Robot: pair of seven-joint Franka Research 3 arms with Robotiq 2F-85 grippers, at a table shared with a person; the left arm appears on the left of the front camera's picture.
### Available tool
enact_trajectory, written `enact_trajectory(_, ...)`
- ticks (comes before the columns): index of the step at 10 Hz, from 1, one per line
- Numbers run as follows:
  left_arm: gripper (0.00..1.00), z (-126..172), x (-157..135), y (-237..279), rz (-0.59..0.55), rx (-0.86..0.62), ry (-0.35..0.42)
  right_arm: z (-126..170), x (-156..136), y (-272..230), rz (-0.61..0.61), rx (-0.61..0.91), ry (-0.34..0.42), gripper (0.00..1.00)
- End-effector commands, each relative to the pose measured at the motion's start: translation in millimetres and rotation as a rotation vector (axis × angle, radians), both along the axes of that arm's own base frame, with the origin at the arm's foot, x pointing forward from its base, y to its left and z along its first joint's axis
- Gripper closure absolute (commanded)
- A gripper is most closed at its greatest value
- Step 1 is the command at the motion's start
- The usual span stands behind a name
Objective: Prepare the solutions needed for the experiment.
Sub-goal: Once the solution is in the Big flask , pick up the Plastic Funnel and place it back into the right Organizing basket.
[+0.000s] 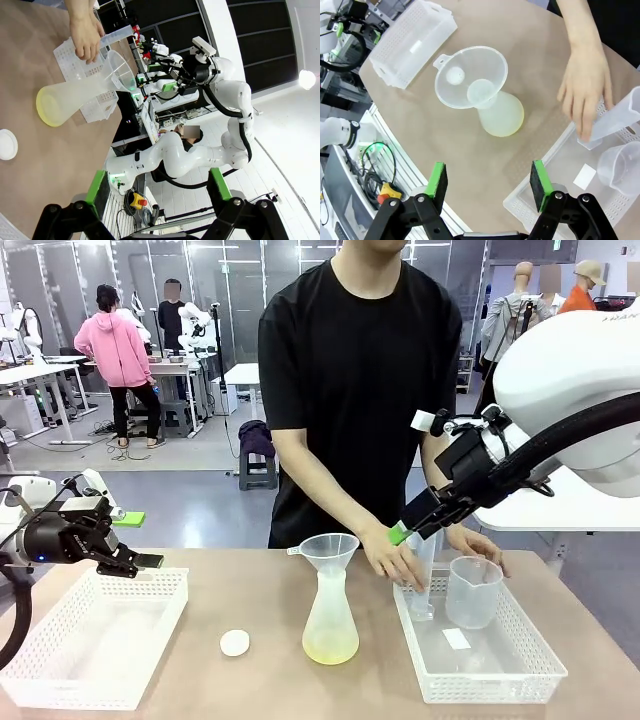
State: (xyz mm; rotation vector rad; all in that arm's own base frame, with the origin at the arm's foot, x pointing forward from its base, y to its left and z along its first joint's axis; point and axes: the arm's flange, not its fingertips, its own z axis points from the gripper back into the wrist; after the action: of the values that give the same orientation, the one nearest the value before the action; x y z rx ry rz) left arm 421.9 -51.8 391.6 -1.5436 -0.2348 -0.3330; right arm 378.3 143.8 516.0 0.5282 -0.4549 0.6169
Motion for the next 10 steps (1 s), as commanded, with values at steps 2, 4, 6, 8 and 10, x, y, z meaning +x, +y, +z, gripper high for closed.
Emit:
enact_trajectory(2,0.0,1.3,-0.1,-0.3,-0.001,-0.005,-0.002,0.0,0.0,0.0,0.0,0.0,0.0,0.17)
enact_trajectory(4,0.0,1.3,-0.1,-0.3,-0.001,-0.005,-0.002,2.2,18.8,29.5,0.096,-0.027,-0.035,0.17)
enact_trajectory(6,0.0,1.3,-0.1,-0.3,-0.001,-0.005,-0.002,2.7,42.1,57.1,0.153,-0.096,-0.058,0.17)
enact_trajectory(8,0.0,1.3,-0.1,-0.3,-0.001,-0.005,-0.002,7.5,65.3,74.5,0.193,-0.176,-0.057,0.17)
enact_trajectory(10,0.0,1.3,-0.1,-0.3,-0.001,-0.005,-0.002,16.4,83.5,91.0,0.195,-0.26,-0.052,0.17)
